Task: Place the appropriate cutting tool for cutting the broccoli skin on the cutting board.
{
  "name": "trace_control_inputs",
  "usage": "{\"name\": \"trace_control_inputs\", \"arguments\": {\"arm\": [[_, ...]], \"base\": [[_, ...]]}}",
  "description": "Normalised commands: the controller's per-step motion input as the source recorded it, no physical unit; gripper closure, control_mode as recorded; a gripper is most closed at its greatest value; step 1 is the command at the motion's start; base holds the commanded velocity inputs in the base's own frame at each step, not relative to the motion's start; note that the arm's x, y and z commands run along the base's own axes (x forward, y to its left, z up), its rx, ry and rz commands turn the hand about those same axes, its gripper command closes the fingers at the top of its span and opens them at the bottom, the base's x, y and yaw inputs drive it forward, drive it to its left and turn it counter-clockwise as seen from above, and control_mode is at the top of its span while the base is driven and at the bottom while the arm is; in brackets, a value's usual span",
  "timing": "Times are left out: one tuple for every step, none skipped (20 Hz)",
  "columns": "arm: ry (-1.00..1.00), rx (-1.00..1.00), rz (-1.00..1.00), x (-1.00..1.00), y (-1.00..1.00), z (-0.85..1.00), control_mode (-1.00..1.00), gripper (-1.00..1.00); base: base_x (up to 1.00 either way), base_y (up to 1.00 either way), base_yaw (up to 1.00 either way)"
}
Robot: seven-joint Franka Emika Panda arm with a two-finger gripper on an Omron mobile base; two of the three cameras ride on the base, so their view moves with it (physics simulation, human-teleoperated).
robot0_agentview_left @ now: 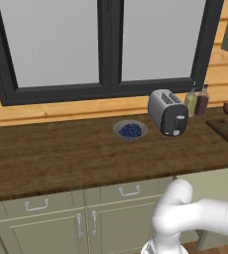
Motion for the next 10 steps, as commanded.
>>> {"name": "trace_control_inputs", "arguments": {"arm": [[0.00, 0.00, 0.34, 0.73, 0.00, 0.21, -1.00, 1.00], [0.00, 0.00, 0.42, 0.74, 0.00, 0.14, -1.00, 1.00], [0.03, 0.00, 0.42, 0.74, 0.00, 0.09, -1.00, 1.00], [0.05, 0.00, 0.46, 0.83, 0.00, 0.06, -1.00, 1.00], [0.07, 0.01, 0.49, 0.80, 0.00, 0.04, -1.00, 1.00], [0.07, 0.01, 0.52, 0.84, 0.00, 0.05, -1.00, 1.00], [0.07, 0.01, 0.55, 0.86, 0.00, 0.03, -1.00, 1.00], [0.06, 0.01, 0.61, 0.89, -0.03, 0.01, -1.00, 1.00], [0.01, 0.00, 0.71, 0.84, -0.14, 0.00, -1.00, 1.00], [0.00, 0.00, 0.76, 0.74, -0.21, 0.00, -1.00, 1.00]], "base": [[0.00, 0.00, 0.00], [0.00, 0.00, 0.00], [0.00, 0.00, 0.00], [0.00, 0.00, 0.00], [0.00, 0.00, 0.00], [0.00, 0.00, 0.00], [0.00, 0.00, 0.00], [0.00, 0.00, 0.00], [0.00, 0.00, 0.00], [0.00, 0.00, 0.00]]}}
